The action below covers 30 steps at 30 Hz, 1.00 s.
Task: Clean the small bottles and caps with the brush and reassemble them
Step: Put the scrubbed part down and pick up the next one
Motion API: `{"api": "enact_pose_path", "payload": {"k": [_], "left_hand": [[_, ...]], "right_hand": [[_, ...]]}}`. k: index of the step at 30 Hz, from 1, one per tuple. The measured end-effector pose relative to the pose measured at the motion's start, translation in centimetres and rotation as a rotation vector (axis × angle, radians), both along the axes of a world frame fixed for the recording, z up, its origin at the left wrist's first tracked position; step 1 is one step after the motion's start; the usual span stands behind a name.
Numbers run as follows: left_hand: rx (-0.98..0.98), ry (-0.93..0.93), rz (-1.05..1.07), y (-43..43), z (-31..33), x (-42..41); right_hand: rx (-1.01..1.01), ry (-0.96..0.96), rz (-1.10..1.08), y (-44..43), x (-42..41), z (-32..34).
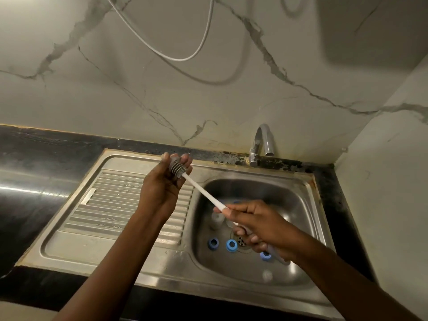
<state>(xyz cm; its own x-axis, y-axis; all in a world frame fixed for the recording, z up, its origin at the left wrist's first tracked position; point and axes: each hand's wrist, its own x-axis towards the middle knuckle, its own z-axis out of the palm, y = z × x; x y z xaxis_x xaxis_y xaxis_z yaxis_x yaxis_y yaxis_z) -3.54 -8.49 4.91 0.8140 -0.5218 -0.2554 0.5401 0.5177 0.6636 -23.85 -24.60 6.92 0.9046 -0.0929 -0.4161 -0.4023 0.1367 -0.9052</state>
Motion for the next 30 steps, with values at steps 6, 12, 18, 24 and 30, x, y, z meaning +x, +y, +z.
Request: {"api": "enact_pose_path", "payload": {"k": [6, 12, 18, 24, 30], "left_hand": [[-0.109, 0.032, -0.054, 0.3, 0.1, 0.1], [0.168, 0.098, 0.034, 0.2, -1.1, 0.4], [0.242, 0.071, 0.131, -0.1, -0.4, -0.4], [0.04, -0.008, -0.044, 1.1, 0.6, 0.1], [0.017, 0.013, -0.132, 1.9, 1.4, 0.3]], "right_hand": [[0.354, 0.156, 0.076, -0.4, -0.3, 0.6], [-1.56, -0.163, 0.216, 0.3, -0.5, 0.6], [-1.715, -0.297, 0.155, -0.2, -0.8, -0.9], [0.302, 0.109, -0.02, 1.6, -0.9, -0.2], [0.325, 0.119, 0.041, 1.9, -1.4, -0.1]]}}
